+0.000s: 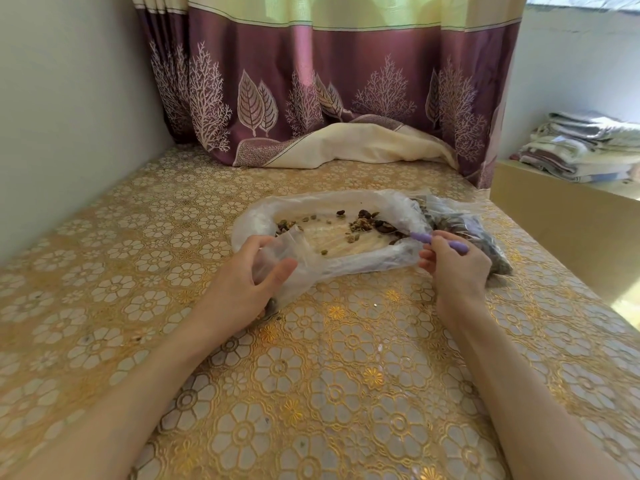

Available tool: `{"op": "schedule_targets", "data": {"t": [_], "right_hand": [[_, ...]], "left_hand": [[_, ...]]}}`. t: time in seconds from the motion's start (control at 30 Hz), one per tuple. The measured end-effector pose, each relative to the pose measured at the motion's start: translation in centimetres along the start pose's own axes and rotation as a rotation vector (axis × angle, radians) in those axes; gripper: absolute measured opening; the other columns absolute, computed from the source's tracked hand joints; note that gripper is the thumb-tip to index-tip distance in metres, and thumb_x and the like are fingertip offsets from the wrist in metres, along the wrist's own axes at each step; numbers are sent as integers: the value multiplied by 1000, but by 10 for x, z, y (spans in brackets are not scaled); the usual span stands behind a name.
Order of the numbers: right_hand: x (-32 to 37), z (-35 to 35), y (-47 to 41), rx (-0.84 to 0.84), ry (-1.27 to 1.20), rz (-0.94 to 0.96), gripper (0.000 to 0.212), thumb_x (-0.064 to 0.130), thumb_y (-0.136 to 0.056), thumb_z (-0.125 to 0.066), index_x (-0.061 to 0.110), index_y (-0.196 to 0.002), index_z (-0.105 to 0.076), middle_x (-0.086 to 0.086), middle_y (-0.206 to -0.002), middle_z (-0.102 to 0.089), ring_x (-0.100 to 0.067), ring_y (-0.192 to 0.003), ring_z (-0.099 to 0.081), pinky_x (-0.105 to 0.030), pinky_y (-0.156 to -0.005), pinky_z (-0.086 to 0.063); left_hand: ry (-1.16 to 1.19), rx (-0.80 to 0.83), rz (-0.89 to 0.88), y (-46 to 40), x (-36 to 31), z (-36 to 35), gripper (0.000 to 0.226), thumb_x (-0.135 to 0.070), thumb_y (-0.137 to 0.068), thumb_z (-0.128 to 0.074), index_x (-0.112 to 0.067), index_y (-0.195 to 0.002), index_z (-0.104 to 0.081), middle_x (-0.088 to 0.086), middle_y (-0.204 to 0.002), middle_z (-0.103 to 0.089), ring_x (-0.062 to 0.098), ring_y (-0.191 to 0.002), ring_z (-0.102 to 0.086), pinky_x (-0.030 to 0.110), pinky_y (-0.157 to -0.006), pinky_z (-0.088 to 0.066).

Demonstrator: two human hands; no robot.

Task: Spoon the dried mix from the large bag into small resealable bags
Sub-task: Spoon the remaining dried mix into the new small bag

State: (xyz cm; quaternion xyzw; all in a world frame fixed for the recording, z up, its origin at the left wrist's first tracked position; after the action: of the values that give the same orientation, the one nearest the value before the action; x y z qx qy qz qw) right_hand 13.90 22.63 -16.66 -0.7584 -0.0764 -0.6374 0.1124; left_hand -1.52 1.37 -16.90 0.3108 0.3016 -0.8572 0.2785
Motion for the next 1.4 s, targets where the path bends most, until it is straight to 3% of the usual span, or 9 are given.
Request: {"op": "schedule_targets", "data": {"t": [0.17, 0.3, 0.67, 0.77, 1.03, 1.13, 1.2, 1.33, 1.4], "right_hand": [[0, 0, 1, 26, -90, -62, 19, 2, -93, -50, -6, -95, -67, -9, -79, -69, -10, -60, -52, -16, -51, -48], [0, -1, 1, 33, -109, -67, 19, 4, -93, -51, -5, -97, -67, -7, -75, -69, -11, -60, -52, -17, -52, -48], [23, -5, 26, 105, -201, 30, 46, 2, -85, -53, 16, -44, -70, -6, -63, -70, -12, -52, -45, -18, -45, -37], [33, -12, 37, 197, -260, 73, 43, 2, -86, -53, 15, -49, -71, 0, -56, -67, -11, -50, -46, -17, -42, -36], [35, -24, 63, 523, -248, 228, 22, 1, -93, -50, 5, -79, -66, -2, -64, -69, -11, -51, -49, -18, -44, -39], [34, -27, 67, 628, -212, 238, 14, 5, -84, -53, 4, -85, -67, -2, -66, -67, -12, -54, -53, -20, -47, -42], [32, -28, 66, 673, -189, 232, 17, 8, -80, -53, 5, -86, -69, -3, -67, -66, -14, -57, -53, -22, -50, -44], [32, -28, 63, 690, -241, 210, 19, 5, -78, -52, 6, -82, -70, -6, -68, -65, -16, -57, -52, -23, -51, -43], [32, -25, 59, 640, -294, 186, 18, 6, -79, -52, 5, -81, -69, -12, -71, -64, -15, -57, -52, -24, -50, -41]], "left_hand": [[5, 0, 0, 1, -1, 1, 65, -69, -72, -41, -29, -123, -44, -13, -93, -59, 1, -83, -56, 22, -67, -44], [11, 0, 8, 0, -1, 1, 68, -69, -71, -41, -28, -124, -44, -13, -92, -59, 1, -82, -55, 23, -66, -43], [66, 34, 57, 0, 2, 1, 59, -69, -72, -42, -35, -120, -42, -7, -89, -58, 8, -64, -52, 32, -65, -45], [85, 21, 65, 0, -1, 2, 56, -70, -71, -40, -37, -117, -42, -6, -88, -61, 6, -61, -55, 29, -60, -47], [171, -7, 65, -2, 0, 3, 72, -69, -66, -41, -25, -123, -47, -8, -112, -60, 10, -102, -57, 25, -81, -45], [257, -31, 50, -2, -2, 4, 58, -63, -70, -46, -27, -115, -50, -14, -95, -64, -4, -78, -62, 15, -63, -44], [327, -50, 41, -1, -4, 4, 50, -60, -71, -48, -26, -107, -53, -11, -80, -66, -1, -57, -62, 11, -51, -45], [335, -69, 15, -1, -3, 6, 50, -58, -75, -49, -24, -111, -54, -17, -91, -69, 4, -78, -66, 9, -61, -48], [298, -64, 5, 0, -5, 7, 52, -62, -73, -46, -26, -111, -52, -20, -79, -68, -2, -66, -64, 9, -53, -45]]}}
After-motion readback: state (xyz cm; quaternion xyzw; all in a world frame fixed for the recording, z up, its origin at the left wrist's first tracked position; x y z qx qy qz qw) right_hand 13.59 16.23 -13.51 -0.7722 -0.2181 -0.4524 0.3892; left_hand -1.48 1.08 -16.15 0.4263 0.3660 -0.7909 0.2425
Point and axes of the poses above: each hand's wrist, its own y-axis away from the middle knuckle, its own z-axis out of the back of the hand, x = y × z, the point moved 2 cm from there along -y, towards the middle knuckle
